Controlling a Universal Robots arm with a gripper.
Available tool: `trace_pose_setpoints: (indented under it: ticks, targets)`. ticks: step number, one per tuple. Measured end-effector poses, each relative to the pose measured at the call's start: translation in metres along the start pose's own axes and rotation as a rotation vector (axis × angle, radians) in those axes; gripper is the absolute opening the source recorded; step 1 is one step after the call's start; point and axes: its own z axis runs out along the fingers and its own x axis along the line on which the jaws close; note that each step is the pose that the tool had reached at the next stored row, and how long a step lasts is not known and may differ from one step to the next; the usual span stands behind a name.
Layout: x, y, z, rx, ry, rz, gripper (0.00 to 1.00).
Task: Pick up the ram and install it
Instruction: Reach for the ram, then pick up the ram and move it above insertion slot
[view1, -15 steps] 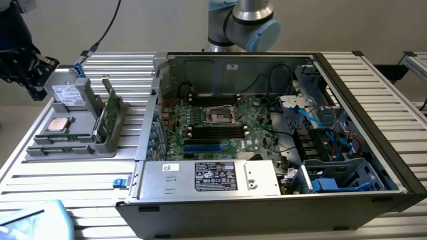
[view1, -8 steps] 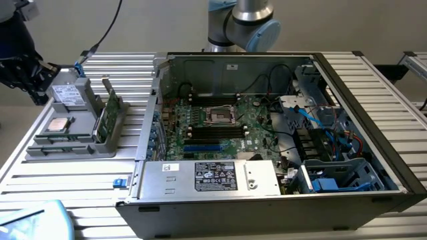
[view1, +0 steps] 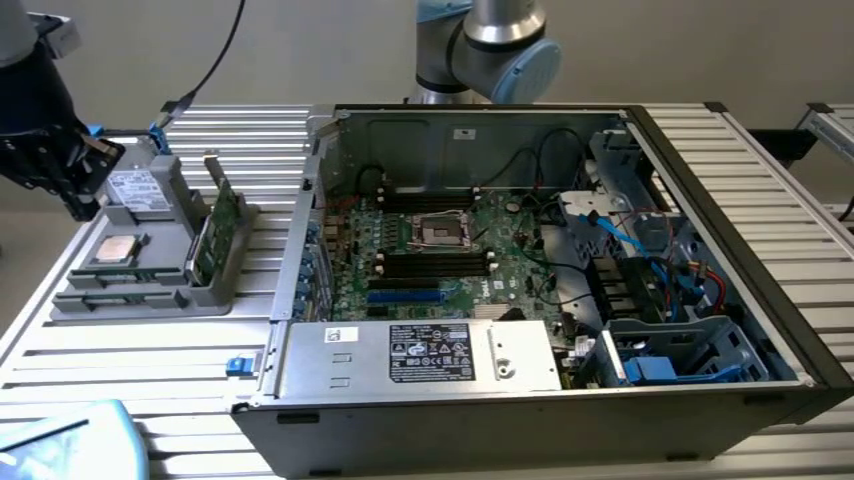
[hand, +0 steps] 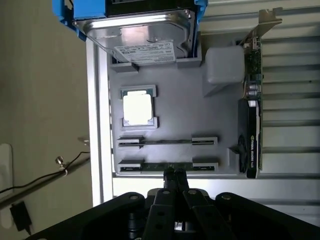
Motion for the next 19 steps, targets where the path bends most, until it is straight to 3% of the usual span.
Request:
trace_pose_setpoints:
  ticks: [7, 19]
  targets:
    - [0.002, -0.0036, 0.0126, 0.0014, 0.0005, -0.017, 0.11]
    - [0.002, -0.0037, 0.0131, 0.0017, 0.0007, -0.018, 0.11]
